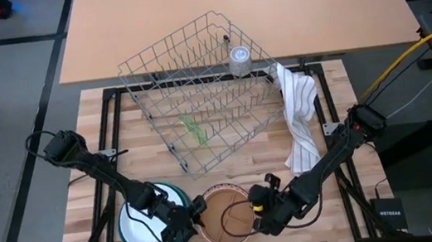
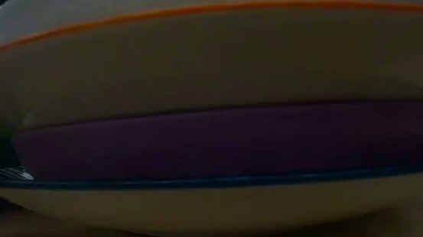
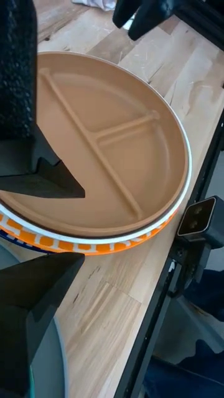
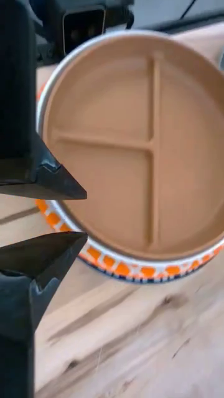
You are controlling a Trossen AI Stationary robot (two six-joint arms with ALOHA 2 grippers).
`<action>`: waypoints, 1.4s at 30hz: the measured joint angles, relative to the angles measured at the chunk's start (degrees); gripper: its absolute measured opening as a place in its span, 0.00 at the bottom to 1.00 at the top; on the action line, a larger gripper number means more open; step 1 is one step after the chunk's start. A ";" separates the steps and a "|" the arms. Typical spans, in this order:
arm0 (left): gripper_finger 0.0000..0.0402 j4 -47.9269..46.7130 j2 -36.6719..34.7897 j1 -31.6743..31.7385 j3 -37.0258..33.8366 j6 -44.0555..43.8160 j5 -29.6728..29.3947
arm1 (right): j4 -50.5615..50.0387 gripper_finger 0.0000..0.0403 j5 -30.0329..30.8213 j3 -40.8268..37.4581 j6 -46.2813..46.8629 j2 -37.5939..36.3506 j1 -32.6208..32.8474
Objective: Sort dishes
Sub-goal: Put the brown plate into the dish rack
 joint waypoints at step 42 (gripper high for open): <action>0.35 0.00 -0.04 0.13 0.00 -0.01 -0.06 | 14.27 0.24 1.40 -7.30 1.37 4.57 -0.04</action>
